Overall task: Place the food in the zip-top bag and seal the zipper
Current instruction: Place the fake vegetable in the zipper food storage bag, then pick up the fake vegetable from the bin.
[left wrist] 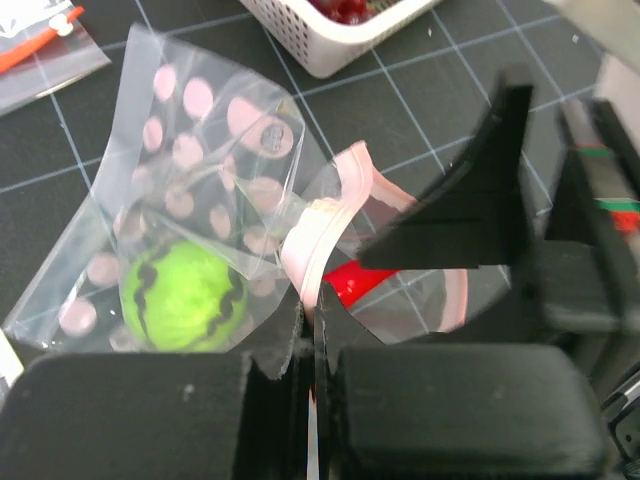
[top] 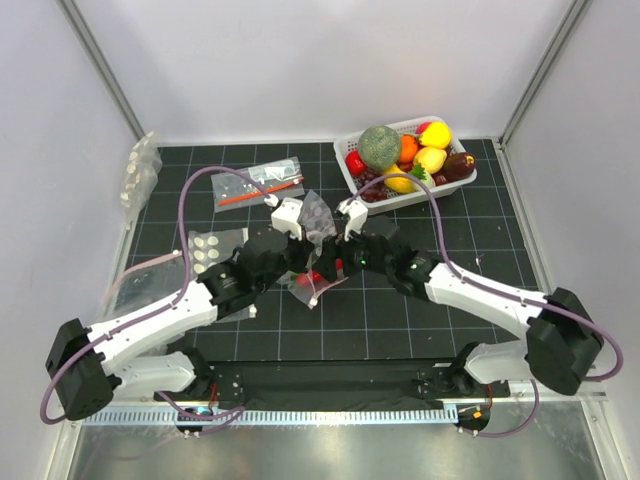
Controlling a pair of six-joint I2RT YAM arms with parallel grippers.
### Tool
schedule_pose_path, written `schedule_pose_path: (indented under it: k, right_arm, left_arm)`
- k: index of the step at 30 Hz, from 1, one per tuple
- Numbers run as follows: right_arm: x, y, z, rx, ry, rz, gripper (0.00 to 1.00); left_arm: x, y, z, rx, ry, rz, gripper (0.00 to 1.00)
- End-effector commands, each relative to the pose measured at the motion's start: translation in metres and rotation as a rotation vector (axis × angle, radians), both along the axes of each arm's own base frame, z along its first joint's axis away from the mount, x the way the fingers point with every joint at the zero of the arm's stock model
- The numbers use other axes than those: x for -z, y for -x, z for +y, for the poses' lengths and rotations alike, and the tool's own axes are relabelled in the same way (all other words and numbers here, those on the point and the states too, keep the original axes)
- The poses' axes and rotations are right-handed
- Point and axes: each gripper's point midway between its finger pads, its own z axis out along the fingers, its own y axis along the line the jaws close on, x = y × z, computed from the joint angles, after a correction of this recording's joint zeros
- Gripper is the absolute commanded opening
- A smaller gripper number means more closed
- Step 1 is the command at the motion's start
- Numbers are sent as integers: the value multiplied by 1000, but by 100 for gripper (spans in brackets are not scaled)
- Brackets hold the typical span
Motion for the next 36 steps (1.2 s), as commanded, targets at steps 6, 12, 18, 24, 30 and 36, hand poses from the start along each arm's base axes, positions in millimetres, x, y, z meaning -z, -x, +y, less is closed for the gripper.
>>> schedule_pose_path:
  k: [6,12,18,24,30,36]
  right_arm:
    - [-76,-6,-43,188,-121,-224,77]
    - [-83,-25,-91,442,-68,-283,66]
    - [-83,-42,-131,651,69,-313,60]
    - [-80,-71,-187,938,215,-376,99]
    - [-71,-135,-225,1121,304,-378,100]
    - [-35,-189,-234,1161,532,-387,100]
  left_arm:
    - [-33,-8,11,-85,111,-94,0]
    - [-28,-12,16,-120,84,-88,0]
    - [-25,-13,16,-123,62,-78,0]
    - [-29,-12,17,-121,68,-81,0]
    - [-22,-13,20,-138,54,-79,0]
    - [-19,-15,15,-127,41,-67,0]
